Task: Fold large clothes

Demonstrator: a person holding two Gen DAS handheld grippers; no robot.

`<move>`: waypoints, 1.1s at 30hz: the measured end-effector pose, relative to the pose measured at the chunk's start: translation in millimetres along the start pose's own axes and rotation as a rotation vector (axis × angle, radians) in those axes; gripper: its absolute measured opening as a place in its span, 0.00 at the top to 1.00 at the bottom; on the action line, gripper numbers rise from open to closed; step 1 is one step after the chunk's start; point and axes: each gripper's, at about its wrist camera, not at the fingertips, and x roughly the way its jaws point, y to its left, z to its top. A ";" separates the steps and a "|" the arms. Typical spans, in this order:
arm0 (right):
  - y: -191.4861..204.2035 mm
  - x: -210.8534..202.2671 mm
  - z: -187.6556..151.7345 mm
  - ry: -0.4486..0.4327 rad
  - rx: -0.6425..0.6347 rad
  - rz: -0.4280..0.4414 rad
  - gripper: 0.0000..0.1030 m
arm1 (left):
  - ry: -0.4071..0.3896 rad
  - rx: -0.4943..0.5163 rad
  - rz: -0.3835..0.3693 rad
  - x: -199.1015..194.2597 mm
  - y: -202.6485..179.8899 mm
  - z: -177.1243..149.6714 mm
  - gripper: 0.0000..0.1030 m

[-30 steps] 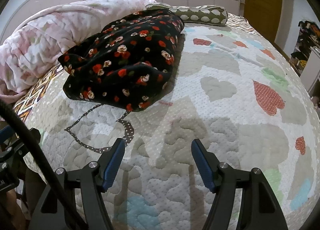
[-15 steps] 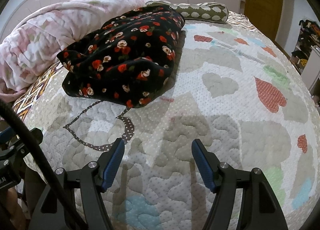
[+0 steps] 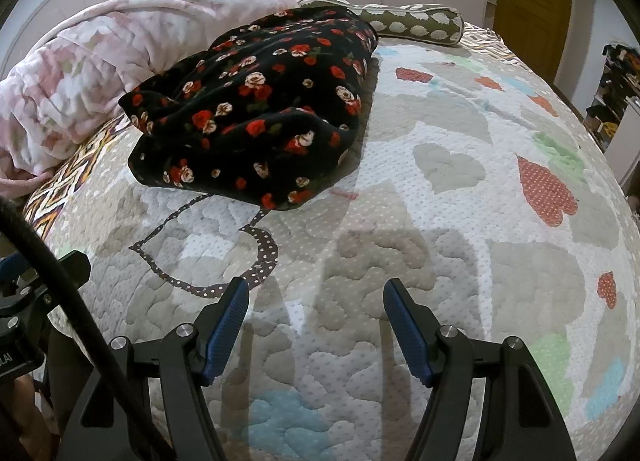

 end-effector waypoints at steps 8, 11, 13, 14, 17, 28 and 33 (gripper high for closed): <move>2.9 1.3 -0.9 0.006 -0.007 0.003 0.28 | 0.009 -0.004 0.002 2.5 0.5 -1.5 0.00; 3.5 2.1 -0.9 0.009 -0.007 0.003 0.28 | 0.009 -0.002 -0.001 2.6 1.0 -1.4 0.00; 3.6 2.2 -0.9 0.009 -0.007 0.004 0.28 | 0.009 -0.002 0.001 2.6 1.1 -1.0 0.00; 3.8 2.2 -0.9 0.009 -0.007 0.003 0.27 | 0.010 -0.001 0.000 2.8 1.0 -1.3 0.00; 4.9 2.5 -1.3 0.009 -0.008 0.004 0.27 | 0.013 -0.002 -0.001 4.7 2.0 -1.9 0.00; 7.5 5.2 -3.2 0.015 -0.012 0.006 0.27 | 0.033 -0.006 -0.005 8.5 1.8 -2.3 0.00; 9.7 5.9 -3.6 0.017 -0.025 0.008 0.27 | 0.039 -0.007 -0.007 9.8 2.2 -2.9 0.00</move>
